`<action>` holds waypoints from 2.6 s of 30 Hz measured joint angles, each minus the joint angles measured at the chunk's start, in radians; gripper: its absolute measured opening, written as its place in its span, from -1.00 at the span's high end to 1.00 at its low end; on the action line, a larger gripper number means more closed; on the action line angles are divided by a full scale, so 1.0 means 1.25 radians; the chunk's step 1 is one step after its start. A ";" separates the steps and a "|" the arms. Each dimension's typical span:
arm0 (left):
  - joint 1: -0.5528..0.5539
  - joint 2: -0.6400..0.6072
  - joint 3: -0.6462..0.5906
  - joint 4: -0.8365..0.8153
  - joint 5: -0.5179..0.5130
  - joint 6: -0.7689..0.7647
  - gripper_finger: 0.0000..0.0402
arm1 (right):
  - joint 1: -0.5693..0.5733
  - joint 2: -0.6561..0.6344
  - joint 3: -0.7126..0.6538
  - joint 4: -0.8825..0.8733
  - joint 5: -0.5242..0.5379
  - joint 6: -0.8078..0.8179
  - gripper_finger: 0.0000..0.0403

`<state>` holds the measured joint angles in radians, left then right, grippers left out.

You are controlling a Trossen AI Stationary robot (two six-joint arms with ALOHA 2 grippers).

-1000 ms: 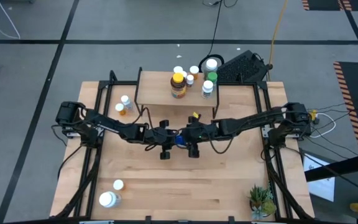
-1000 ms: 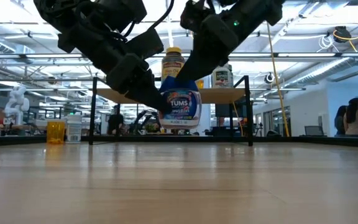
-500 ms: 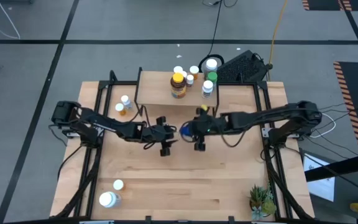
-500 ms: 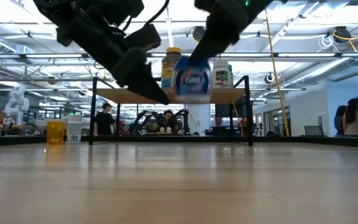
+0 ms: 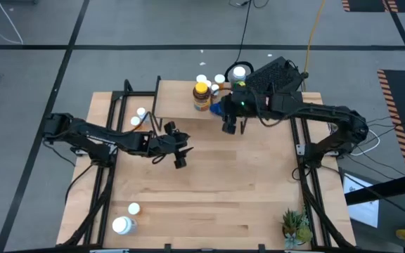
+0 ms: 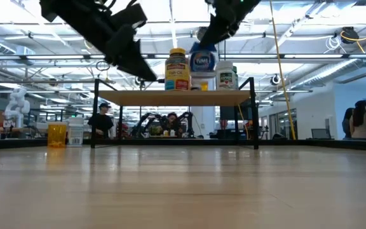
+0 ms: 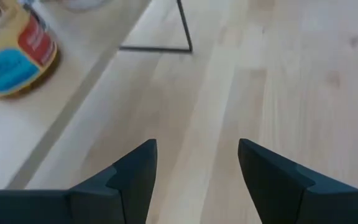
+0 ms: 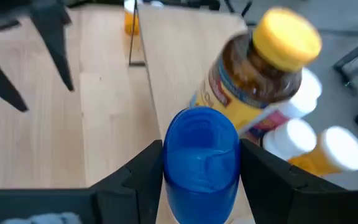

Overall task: Pick and place medicine bottles onto shelf by color
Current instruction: Put the blue pill bottle on the shelf, then put the orange pill bottle on the shelf

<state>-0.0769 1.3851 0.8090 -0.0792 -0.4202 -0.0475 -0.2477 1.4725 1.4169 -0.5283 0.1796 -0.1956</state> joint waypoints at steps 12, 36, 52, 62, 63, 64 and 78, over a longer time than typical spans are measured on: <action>0.002 0.001 0.000 -0.019 0.000 0.002 -0.14 | -0.115 0.062 -0.003 0.035 -0.115 -0.055 0.13; 0.004 0.002 0.000 -0.019 0.000 0.000 -0.14 | -0.173 0.057 -0.005 0.080 -0.189 -0.110 -0.30; 0.002 -0.042 0.001 -0.119 -0.126 -0.058 -0.14 | -0.063 -0.058 -0.005 0.081 -0.124 -0.167 -0.28; -0.025 -0.149 0.001 -0.153 -0.136 -0.086 -0.14 | 0.096 -0.061 -0.129 0.248 -0.120 -0.140 -0.28; -0.030 -0.160 0.001 -0.164 -0.140 -0.086 -0.14 | 0.112 -0.061 -0.148 0.280 -0.120 -0.133 -0.28; -0.032 -0.169 0.001 -0.176 -0.147 -0.087 -0.14 | 0.129 -0.061 -0.167 0.315 -0.120 -0.125 -0.28; -0.012 -0.247 0.000 -0.405 -0.240 -0.222 -0.14 | 0.272 0.099 -0.529 1.186 -0.146 -0.080 -0.28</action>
<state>-0.0924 1.0762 0.8093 -0.5849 -0.7207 -0.3251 0.0925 1.5962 0.7555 0.9542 -0.0029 -0.2956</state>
